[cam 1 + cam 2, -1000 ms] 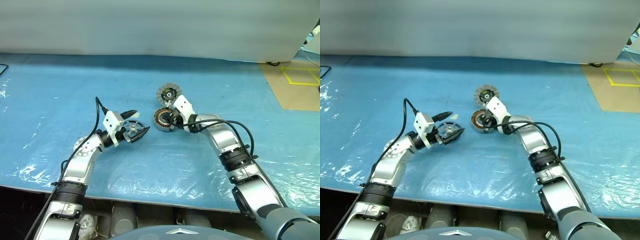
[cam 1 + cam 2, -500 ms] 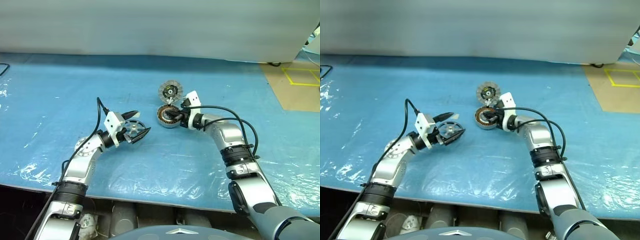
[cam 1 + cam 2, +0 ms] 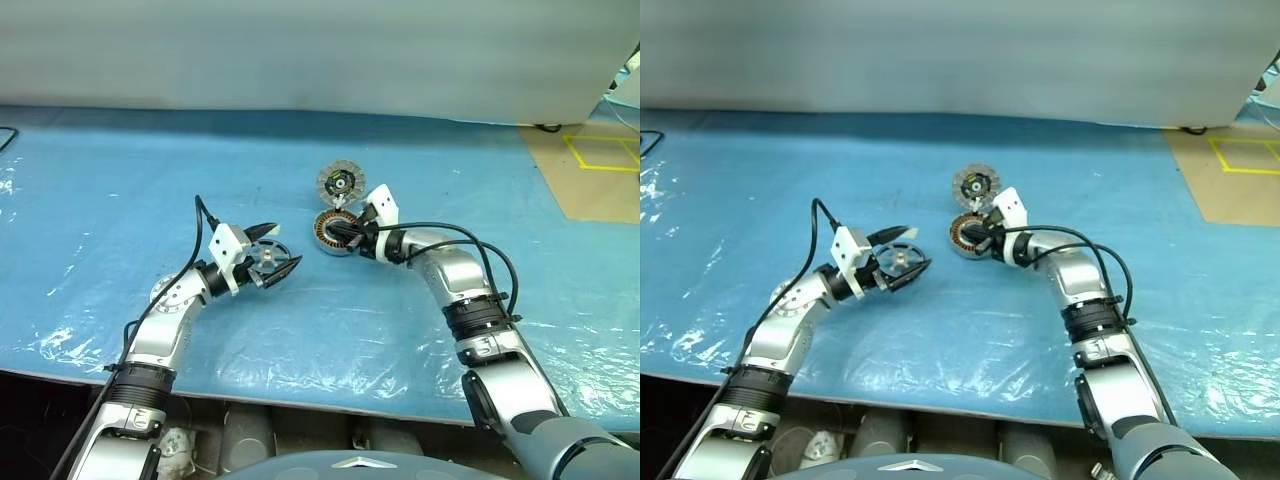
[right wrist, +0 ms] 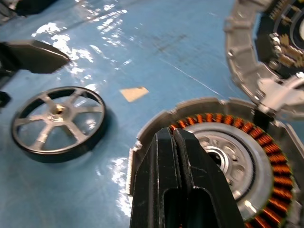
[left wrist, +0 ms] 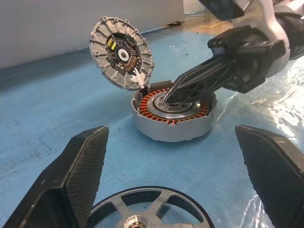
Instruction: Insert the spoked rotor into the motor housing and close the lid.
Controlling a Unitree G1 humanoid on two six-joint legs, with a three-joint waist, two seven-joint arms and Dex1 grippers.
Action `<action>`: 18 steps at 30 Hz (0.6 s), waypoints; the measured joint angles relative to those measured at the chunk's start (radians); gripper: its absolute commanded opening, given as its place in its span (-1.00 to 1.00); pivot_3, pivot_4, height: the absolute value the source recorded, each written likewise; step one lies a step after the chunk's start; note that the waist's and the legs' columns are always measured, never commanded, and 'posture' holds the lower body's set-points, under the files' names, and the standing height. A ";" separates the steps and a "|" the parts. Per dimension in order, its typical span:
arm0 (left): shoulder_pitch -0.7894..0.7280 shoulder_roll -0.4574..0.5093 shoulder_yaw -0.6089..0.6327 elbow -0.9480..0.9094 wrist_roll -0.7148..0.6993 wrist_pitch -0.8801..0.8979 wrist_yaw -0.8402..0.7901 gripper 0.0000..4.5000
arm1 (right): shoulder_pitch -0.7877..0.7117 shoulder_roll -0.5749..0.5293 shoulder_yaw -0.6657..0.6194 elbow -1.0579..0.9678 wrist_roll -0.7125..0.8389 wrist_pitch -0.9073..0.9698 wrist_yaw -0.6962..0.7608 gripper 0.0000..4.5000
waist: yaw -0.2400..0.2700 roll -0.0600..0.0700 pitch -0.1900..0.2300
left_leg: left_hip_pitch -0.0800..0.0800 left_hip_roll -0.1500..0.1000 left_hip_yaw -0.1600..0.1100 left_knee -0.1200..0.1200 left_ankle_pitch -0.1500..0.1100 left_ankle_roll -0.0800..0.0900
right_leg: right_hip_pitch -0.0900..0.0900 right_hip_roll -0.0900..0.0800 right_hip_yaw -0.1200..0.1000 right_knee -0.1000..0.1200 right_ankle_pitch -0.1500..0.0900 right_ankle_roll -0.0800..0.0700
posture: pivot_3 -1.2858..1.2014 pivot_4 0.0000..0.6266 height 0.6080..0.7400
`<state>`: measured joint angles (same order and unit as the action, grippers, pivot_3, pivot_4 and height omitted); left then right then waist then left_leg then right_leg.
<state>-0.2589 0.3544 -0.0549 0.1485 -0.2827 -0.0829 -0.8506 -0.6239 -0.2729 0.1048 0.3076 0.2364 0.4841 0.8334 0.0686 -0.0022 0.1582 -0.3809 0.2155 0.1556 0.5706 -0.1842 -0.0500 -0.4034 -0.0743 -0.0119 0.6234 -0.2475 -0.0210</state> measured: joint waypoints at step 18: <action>0.008 -0.003 -0.013 0.000 0.000 0.005 0.000 1.00 | 0.050 -0.177 0.116 -0.112 -0.078 -0.125 0.185 0.13 | 0.000 0.000 0.000 | 0.000 0.000 0.000 0.000 0.000 0.000 | 0.000 0.000 0.000 0.000 -0.001 -0.002 | 0.03 -0.52 1.00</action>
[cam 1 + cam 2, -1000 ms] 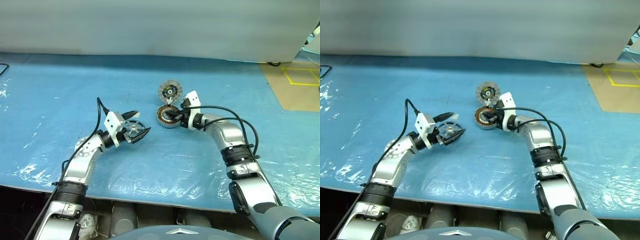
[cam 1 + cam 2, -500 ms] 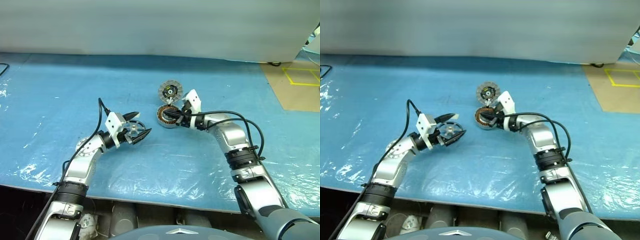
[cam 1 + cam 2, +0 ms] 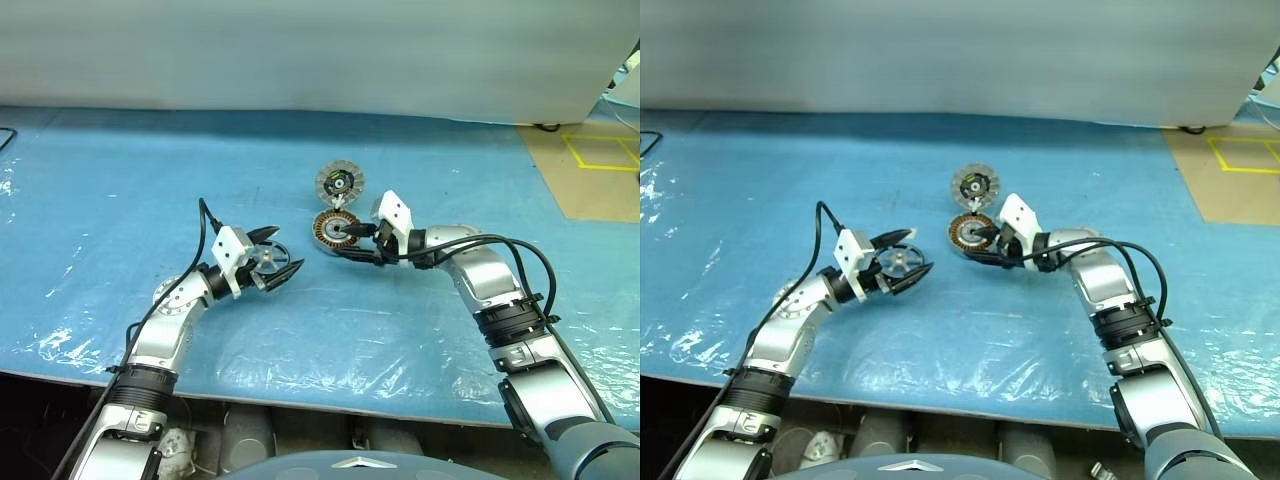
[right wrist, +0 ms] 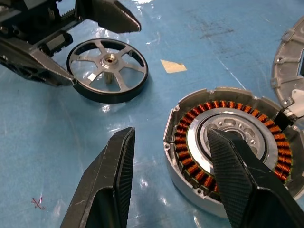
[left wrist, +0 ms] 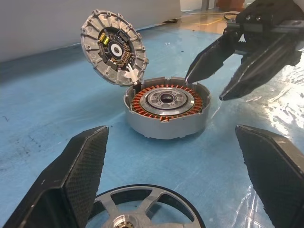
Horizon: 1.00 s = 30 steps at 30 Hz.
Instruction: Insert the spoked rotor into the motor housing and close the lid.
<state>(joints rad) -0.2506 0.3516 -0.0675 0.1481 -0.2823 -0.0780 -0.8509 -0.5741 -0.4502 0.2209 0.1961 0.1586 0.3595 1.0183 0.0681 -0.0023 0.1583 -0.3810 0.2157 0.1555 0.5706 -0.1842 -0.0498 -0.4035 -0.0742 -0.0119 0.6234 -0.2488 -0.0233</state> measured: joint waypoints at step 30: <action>0.001 0.005 -0.003 0.001 0.005 0.002 0.000 1.00 | 0.054 -0.038 0.096 -0.085 -0.139 -0.149 0.030 -0.99 | 0.000 0.000 0.000 | 0.000 0.000 0.000 0.000 0.000 0.000 | 0.000 0.000 0.000 0.000 0.001 0.002 | 0.03 -0.52 1.00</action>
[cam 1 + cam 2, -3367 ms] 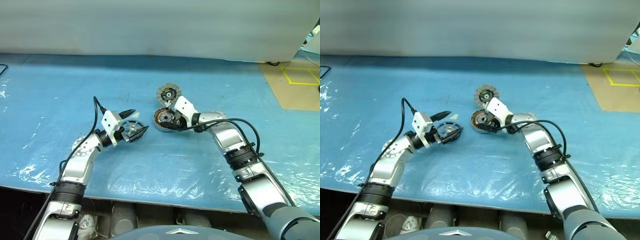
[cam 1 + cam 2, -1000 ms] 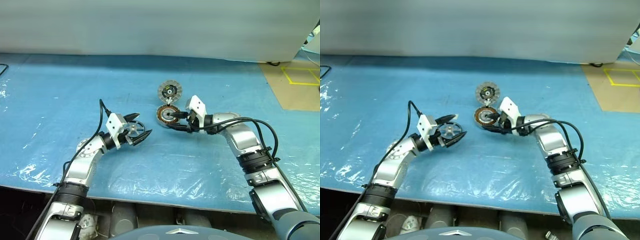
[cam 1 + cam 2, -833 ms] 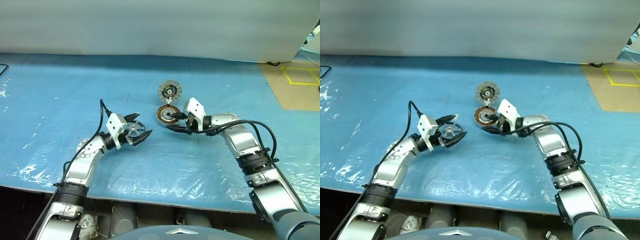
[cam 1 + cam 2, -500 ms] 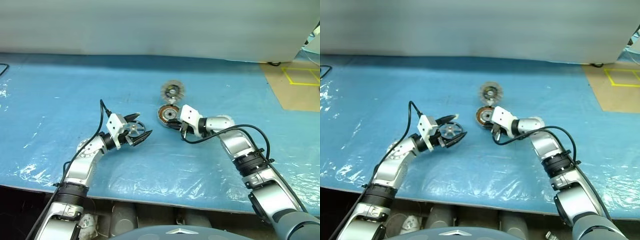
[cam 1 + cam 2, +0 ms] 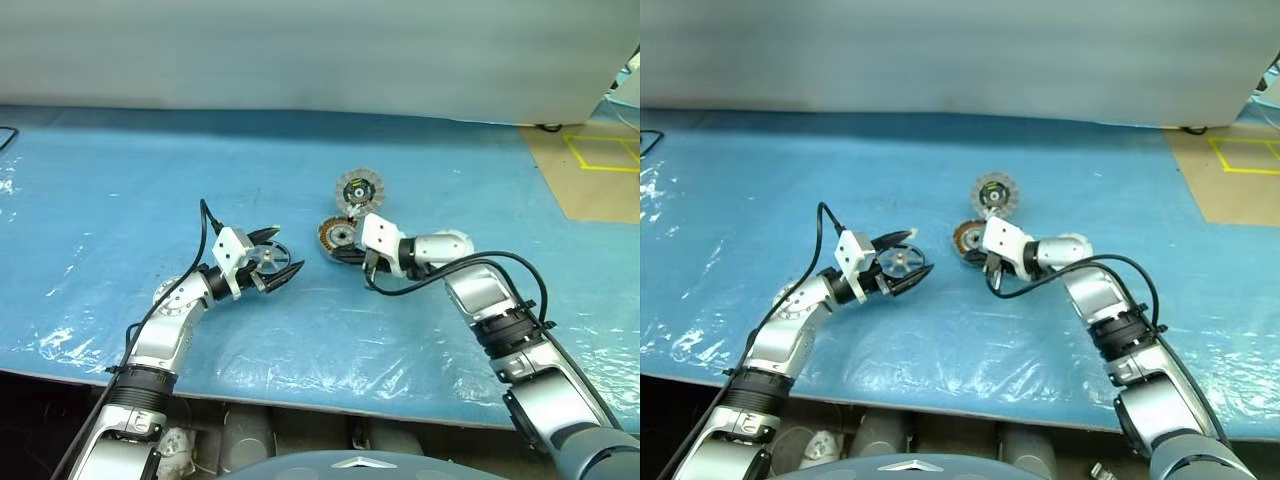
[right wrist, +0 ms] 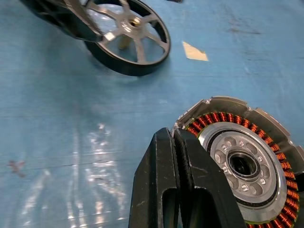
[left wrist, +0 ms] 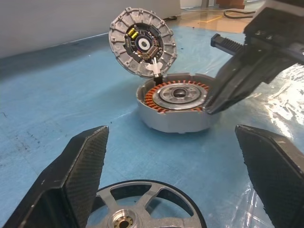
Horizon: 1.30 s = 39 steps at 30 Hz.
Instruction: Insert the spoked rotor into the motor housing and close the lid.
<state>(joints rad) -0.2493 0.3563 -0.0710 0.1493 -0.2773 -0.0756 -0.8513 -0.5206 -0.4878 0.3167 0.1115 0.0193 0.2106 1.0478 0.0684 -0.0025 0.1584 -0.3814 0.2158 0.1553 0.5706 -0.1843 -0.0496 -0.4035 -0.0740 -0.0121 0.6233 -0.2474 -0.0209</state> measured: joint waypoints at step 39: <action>0.001 -0.006 -0.007 0.004 0.016 0.010 -0.017 1.00 | 0.134 -0.076 -0.085 -0.331 0.324 0.346 0.059 -0.54 | 0.001 0.000 0.000 | 0.001 0.000 0.000 0.000 0.000 0.000 | 0.001 0.000 0.001 0.000 -0.002 -0.003 | 0.03 -0.52 1.00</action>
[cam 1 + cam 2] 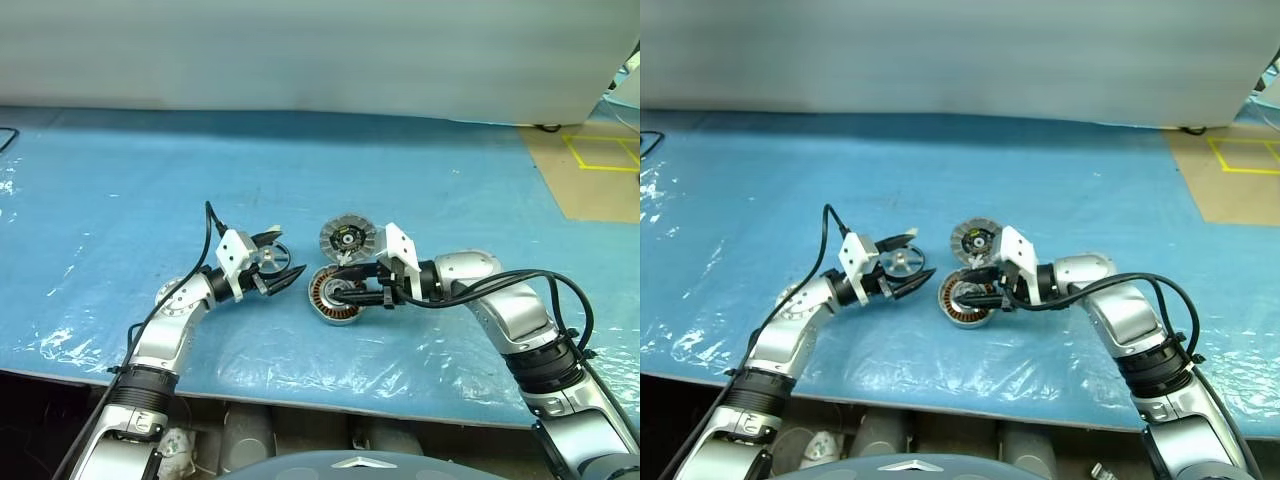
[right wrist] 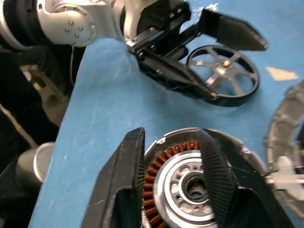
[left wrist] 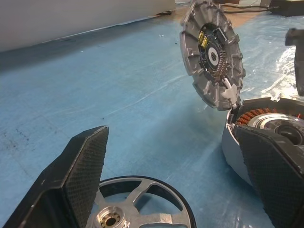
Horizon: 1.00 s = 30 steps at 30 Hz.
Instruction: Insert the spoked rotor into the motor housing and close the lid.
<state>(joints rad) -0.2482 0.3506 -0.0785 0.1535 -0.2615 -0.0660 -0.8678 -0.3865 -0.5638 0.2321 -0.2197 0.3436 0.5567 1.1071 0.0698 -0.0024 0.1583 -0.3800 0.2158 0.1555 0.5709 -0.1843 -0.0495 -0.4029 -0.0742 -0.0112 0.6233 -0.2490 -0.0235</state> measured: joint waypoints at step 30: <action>0.160 0.134 0.001 -0.216 -0.108 0.116 -0.155 1.00 | 0.005 -0.027 0.118 0.123 -0.237 -0.242 -0.034 -0.99 | -0.002 0.000 0.000 | 0.002 0.000 0.000 0.000 0.000 0.000 | 0.001 0.000 0.001 0.000 0.000 0.000 | 0.03 -0.52 1.00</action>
<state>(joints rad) -0.0885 0.4849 -0.0771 -0.0624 -0.3694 0.0500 -1.0232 -0.3813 -0.5912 0.3499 -0.0969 0.1064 0.3149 1.0734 0.0680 -0.0024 0.1583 -0.3782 0.2159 0.1559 0.5710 -0.1844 -0.0494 -0.4016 -0.0742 -0.0107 0.6231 -0.2492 -0.0237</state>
